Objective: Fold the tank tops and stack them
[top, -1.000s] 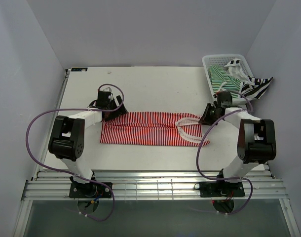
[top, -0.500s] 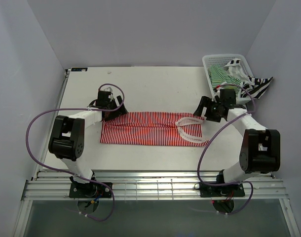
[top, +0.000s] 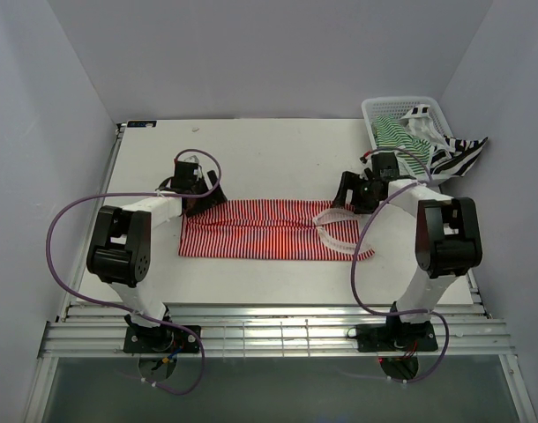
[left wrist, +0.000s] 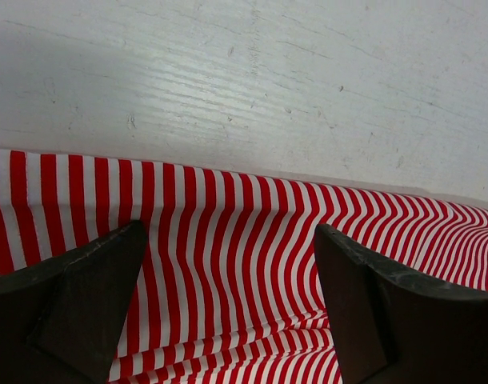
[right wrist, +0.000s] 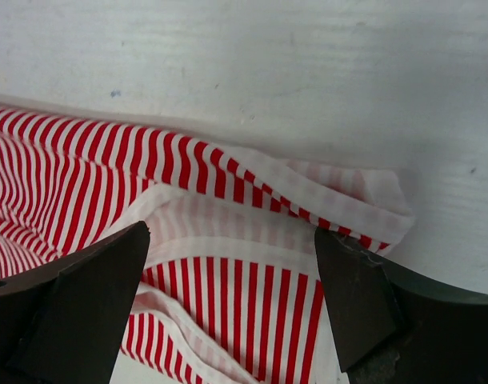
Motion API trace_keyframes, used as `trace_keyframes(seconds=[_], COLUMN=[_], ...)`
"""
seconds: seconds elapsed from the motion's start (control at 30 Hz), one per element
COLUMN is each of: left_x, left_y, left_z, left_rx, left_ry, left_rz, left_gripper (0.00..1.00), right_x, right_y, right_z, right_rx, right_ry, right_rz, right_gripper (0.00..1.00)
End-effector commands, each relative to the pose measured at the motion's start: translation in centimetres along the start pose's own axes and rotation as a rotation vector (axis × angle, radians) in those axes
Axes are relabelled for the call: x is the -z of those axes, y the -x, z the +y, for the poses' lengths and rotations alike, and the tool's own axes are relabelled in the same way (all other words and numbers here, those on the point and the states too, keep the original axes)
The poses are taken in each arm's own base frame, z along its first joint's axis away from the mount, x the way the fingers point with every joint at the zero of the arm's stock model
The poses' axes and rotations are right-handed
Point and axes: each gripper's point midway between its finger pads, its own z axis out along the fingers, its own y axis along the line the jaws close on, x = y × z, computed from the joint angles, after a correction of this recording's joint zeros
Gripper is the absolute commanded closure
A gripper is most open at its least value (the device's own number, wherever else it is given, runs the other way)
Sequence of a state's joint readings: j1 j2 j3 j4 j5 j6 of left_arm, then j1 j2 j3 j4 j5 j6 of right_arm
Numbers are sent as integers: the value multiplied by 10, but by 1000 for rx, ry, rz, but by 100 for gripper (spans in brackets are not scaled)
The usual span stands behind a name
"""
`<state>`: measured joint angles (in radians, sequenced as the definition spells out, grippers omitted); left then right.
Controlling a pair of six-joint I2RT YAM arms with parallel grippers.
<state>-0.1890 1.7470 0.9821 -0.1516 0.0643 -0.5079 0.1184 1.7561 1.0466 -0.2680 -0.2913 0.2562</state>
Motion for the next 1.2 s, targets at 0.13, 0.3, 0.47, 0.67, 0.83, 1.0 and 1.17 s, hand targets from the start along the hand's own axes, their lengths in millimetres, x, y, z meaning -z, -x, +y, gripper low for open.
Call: trace_keyframes(seconds=[0.13,0.3,0.47,0.67,0.83,1.0,1.17], left_x=[17,46,72,83,100,124,145], left_y=[-56,-85,-99,-147,-186,-198,-183], left_z=[44,52,42,15,-3,-7,-20], left_rx=[178,304,373,413,440,481,478], left_ry=[204,234,196,153,166,226,157], left_rz=[147,170,148,286,360,350,292], left_gripper=[2,2,2,2,2,2,2], right_x=[-38,-77,-136,-175,-198,-193,-140], right_y=[21,57,99,137,126,143,177], right_z=[-13,24,55,122,148,157,172], right_rx=[23,97,112,110,139,125,162], right_ry=[-49,-15,17,261,321,316,293], right_rz=[33,59,97,-21,-47,-101,-193], right_gripper=[10,10,10,10,10,10,10])
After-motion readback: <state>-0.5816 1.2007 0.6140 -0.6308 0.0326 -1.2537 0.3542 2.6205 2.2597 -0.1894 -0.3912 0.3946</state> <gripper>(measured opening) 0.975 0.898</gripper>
